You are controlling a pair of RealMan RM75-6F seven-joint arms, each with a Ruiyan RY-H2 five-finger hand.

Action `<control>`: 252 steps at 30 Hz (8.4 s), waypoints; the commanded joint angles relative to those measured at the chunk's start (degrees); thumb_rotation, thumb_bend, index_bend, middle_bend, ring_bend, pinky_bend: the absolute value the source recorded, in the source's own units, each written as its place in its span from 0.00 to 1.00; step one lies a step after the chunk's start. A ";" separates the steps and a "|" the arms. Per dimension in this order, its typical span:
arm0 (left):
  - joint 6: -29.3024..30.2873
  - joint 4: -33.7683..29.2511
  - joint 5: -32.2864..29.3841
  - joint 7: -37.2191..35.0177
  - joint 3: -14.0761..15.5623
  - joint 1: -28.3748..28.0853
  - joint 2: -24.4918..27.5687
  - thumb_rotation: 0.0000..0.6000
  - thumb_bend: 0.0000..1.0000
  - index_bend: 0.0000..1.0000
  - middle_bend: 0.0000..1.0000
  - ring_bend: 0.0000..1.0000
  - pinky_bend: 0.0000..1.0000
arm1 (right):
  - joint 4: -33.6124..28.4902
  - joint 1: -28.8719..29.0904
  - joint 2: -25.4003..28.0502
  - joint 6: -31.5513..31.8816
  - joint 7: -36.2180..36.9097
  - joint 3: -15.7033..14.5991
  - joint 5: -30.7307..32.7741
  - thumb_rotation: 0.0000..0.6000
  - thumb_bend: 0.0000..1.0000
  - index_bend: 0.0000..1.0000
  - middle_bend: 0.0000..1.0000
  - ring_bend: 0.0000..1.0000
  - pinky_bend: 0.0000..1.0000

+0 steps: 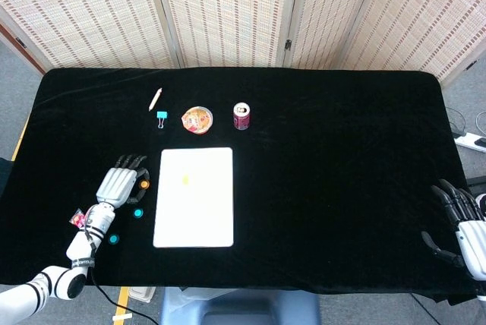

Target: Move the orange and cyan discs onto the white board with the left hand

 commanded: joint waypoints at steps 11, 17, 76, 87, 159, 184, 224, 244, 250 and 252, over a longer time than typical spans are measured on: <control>-4.09 -4.00 -2.84 8.57 -3.07 -6.56 -2.83 1.00 0.45 0.50 0.14 0.00 0.00 | 1.39 -0.58 -0.41 0.23 1.36 -0.11 0.57 1.00 0.39 0.00 0.00 0.00 0.00; -4.88 -2.25 -5.34 10.42 -3.26 -7.11 -3.76 1.00 0.45 0.49 0.14 0.00 0.00 | 1.87 -0.78 -0.57 0.20 1.79 -0.11 0.85 1.00 0.39 0.00 0.00 0.00 0.00; 10.15 -4.65 8.49 -1.03 8.96 8.86 3.58 1.00 0.44 0.42 0.14 0.00 0.00 | 0.22 0.17 -0.33 0.37 0.18 -0.06 -1.02 1.00 0.39 0.00 0.00 0.00 0.00; 8.60 -3.25 8.51 0.05 8.30 8.56 1.80 1.00 0.44 0.40 0.14 0.00 0.00 | 0.21 -0.11 -0.33 0.58 0.15 -0.19 -0.80 1.00 0.39 0.00 0.00 0.00 0.00; 0.97 -10.65 5.66 9.06 3.02 -1.07 -0.88 1.00 0.45 0.49 0.14 0.00 0.00 | 1.86 -0.66 -0.78 0.84 1.89 -0.15 -0.10 1.00 0.39 0.00 0.00 0.00 0.00; 11.63 -12.38 8.60 2.23 6.82 6.95 8.67 1.00 0.42 0.41 0.14 0.00 0.00 | 0.98 -0.26 -0.63 0.86 1.08 -0.03 -0.87 1.00 0.39 0.00 0.00 0.00 0.00; 17.09 -5.64 14.92 -5.57 13.86 18.50 7.68 1.00 0.42 0.41 0.14 0.00 0.00 | -0.18 0.97 -0.50 0.25 -0.02 -0.31 -1.88 1.00 0.39 0.00 0.00 0.00 0.00; 15.32 -4.54 14.38 -5.06 13.23 19.31 6.96 1.00 0.42 0.42 0.14 0.00 0.00 | -0.68 0.93 -0.31 0.40 -0.52 -0.46 -1.88 1.00 0.39 0.00 0.00 0.00 0.00; 15.01 -4.14 14.27 -4.90 12.94 19.36 6.76 1.00 0.42 0.43 0.14 0.00 0.00 | -0.81 0.98 -0.34 0.28 -0.65 -0.48 -1.84 1.00 0.39 0.00 0.00 0.00 0.00; 14.76 -4.11 14.19 -4.92 12.87 19.34 6.79 1.00 0.43 0.44 0.14 0.00 0.00 | -0.87 0.97 -0.31 0.30 -0.68 -0.48 -1.83 1.00 0.39 0.00 0.00 0.00 0.00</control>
